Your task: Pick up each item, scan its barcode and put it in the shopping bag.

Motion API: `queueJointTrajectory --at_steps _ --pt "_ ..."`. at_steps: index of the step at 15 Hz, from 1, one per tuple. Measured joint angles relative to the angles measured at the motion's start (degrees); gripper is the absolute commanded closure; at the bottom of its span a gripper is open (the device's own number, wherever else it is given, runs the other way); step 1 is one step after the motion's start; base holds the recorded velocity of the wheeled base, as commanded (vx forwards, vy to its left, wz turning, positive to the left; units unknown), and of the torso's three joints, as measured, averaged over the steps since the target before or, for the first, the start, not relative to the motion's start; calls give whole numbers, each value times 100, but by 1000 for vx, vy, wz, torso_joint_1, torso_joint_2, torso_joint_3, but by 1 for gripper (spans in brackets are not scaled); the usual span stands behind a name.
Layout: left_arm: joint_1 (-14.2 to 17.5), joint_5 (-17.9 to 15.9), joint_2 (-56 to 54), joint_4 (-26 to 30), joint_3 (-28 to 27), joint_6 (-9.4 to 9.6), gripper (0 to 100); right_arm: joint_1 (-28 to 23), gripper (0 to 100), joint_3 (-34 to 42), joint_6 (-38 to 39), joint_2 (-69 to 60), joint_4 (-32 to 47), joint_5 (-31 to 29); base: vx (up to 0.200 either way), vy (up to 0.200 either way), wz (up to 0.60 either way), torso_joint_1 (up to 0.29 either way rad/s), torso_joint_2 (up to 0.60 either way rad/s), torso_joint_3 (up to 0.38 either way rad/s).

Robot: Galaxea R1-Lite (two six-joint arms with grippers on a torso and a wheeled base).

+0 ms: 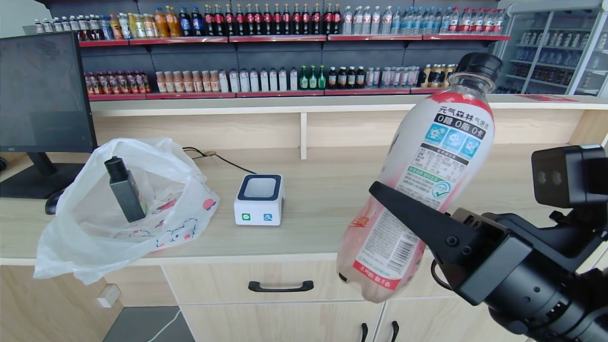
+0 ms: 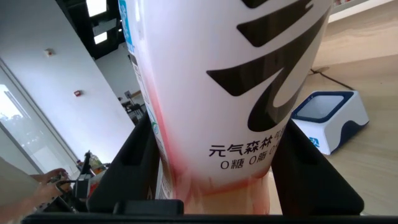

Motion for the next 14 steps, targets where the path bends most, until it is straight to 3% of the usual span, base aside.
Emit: queueJointTrajectory --at_steps 14 --pt "0 0 0 0 0 2 0 72 100 46 -33 -20 2 -1 0 0 0 0 0 0"
